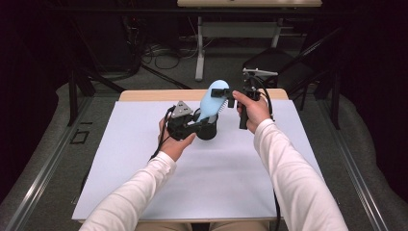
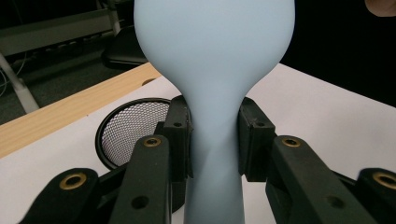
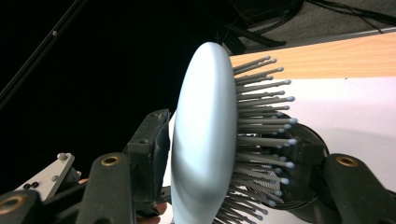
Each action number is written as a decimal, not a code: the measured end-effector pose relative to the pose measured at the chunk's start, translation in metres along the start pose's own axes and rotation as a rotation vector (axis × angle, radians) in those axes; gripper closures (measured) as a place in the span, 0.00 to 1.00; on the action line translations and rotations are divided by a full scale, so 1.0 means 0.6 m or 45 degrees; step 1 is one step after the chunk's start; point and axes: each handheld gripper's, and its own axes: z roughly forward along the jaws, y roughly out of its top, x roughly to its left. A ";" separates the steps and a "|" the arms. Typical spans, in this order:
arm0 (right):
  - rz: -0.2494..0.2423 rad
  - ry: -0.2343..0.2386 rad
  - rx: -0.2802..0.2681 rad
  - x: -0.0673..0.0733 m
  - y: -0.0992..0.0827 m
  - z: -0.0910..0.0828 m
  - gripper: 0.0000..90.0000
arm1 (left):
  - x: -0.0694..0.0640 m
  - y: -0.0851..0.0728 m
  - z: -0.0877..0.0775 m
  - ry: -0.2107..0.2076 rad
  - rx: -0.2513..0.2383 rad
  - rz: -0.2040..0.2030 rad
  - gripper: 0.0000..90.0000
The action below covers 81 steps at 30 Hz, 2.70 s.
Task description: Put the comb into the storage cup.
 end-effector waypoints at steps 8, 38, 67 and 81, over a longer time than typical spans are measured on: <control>0.020 0.009 0.011 -0.001 -0.001 0.002 0.48 | -0.002 0.000 0.000 -0.011 -0.006 0.003 0.77; 0.091 0.032 0.019 -0.007 -0.004 0.002 0.54 | -0.003 -0.006 0.005 -0.008 -0.007 -0.010 0.76; 0.099 0.039 0.028 -0.007 -0.004 0.003 0.54 | -0.001 -0.008 0.005 0.002 -0.018 -0.023 0.74; 0.105 0.047 0.024 -0.006 -0.003 0.002 0.55 | 0.000 -0.012 0.010 -0.017 -0.003 -0.035 0.68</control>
